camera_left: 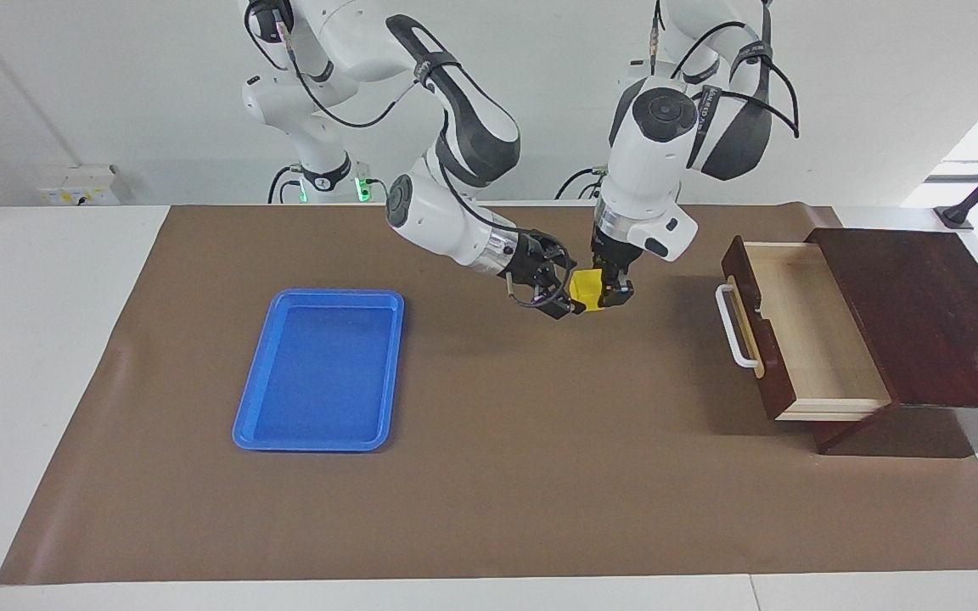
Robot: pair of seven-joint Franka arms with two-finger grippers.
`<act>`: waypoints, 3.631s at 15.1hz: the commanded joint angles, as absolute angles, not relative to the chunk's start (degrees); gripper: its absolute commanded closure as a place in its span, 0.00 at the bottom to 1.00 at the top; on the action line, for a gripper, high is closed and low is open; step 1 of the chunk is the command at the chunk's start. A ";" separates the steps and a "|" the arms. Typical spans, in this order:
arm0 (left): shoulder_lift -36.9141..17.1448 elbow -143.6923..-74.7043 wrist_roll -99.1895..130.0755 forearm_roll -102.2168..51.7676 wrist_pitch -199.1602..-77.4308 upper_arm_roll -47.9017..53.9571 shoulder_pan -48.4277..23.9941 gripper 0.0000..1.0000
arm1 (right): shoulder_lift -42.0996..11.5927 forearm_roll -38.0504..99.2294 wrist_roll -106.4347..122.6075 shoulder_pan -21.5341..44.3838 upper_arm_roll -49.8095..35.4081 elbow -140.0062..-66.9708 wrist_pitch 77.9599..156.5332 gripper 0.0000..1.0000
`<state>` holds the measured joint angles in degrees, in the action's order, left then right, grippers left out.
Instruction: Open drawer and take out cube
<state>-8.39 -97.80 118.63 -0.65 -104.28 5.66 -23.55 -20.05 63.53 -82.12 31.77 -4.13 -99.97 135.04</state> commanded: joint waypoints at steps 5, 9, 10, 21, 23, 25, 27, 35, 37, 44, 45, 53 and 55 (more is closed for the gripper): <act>-7.73 -98.09 118.04 -0.44 -104.50 5.54 -23.73 1.00 | -20.57 64.60 -80.42 31.55 -4.31 -99.05 134.74 1.00; -7.73 -98.17 117.95 -0.44 -104.68 5.54 -23.64 1.00 | -20.57 64.51 -80.60 31.29 -4.31 -98.88 134.30 1.00; -7.73 -98.17 117.95 -0.44 -104.68 5.54 -23.64 1.00 | -20.57 64.51 -80.77 31.29 -4.31 -98.88 134.30 1.00; -7.73 -98.09 117.25 -0.53 -104.76 5.54 -23.55 0.71 | -20.65 64.51 -81.30 30.50 -4.31 -98.00 133.86 1.00; -7.73 -98.09 117.42 -0.88 -104.94 5.54 -23.29 0.00 | -20.65 64.51 -81.30 30.50 -4.31 -98.00 133.86 1.00; -7.56 -98.09 117.25 -0.97 -104.94 5.54 -23.29 0.00 | -20.65 64.51 -81.56 30.50 -4.31 -98.00 133.86 1.00; -7.47 -98.09 117.16 -0.97 -104.94 5.54 -23.29 0.00 | -20.92 64.51 -81.65 30.50 -4.31 -97.47 133.77 1.00; -5.90 -97.82 116.37 -0.88 -104.41 5.10 -23.29 0.00 | -21.01 64.42 -81.74 28.05 -4.13 -97.38 132.20 1.00; -5.28 -97.74 114.36 -0.97 -103.37 5.10 -22.59 0.00 | -20.92 63.99 -82.26 24.19 -3.87 -97.73 128.87 1.00; -1.67 -97.65 93.63 -0.97 -98.71 4.92 -16.01 0.00 | -20.57 52.93 -80.60 8.01 -3.87 -98.17 117.45 1.00; -1.50 -97.73 92.65 -0.88 -98.53 4.92 -14.87 0.00 | -20.39 51.95 -79.03 6.78 -3.87 -98.43 116.20 1.00; 3.43 -117.51 85.44 -0.44 -117.42 4.75 -4.14 0.00 | -16.53 50.10 -65.50 -1.57 -3.78 -108.44 113.82 1.00; 2.11 -118.82 82.98 0.69 -118.64 4.75 -2.56 0.00 | -14.51 50.01 -61.28 -2.55 -3.69 -111.69 114.34 1.00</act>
